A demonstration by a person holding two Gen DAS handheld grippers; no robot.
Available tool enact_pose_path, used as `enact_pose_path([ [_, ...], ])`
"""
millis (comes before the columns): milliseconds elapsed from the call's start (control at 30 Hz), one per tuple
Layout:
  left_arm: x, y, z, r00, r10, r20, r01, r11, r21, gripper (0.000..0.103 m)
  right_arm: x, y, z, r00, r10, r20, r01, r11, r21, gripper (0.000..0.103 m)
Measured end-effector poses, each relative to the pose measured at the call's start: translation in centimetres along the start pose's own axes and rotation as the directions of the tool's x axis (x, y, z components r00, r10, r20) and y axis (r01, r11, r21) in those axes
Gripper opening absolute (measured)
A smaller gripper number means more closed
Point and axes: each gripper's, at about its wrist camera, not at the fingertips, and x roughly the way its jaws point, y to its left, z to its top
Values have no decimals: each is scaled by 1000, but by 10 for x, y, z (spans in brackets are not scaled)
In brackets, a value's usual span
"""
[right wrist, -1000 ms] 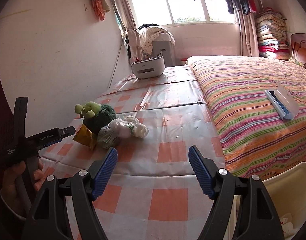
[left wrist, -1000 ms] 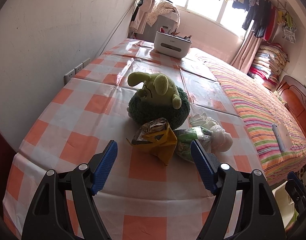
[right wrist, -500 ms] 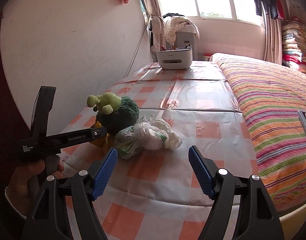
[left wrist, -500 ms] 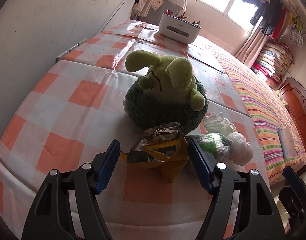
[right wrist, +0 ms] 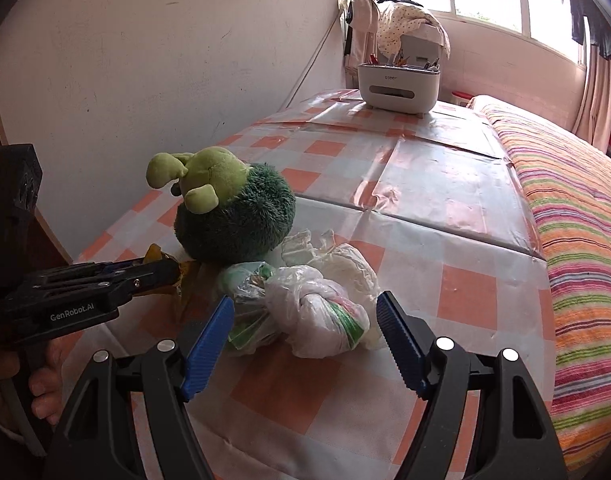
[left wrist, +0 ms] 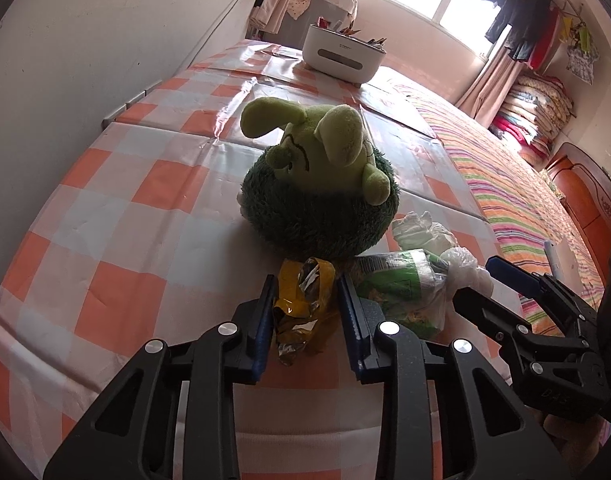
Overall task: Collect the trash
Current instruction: 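Grasp the yellow snack bag with the left tool while the right tool grasps the white plastic bag, then drop the plastic bag into the bin with the right tool while the left tool carries the snack bag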
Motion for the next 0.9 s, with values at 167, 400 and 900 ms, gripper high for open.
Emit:
enact_pose_path([
  [167,-9,-1,-4,1000,-5,8,5,1000,17,28,17,1,-5,999,-9,-42,8,1000,-20,64],
  [400,-30,-10,-13,999,-1,35,-1,998,55,28,5,8,-13,1000,27,-8,-27,999,-25,35],
  [900,-77,-25,-30,994,-46,94,36,993,111,28,-48,17,-42,998,66,10,-67,998,18,34],
])
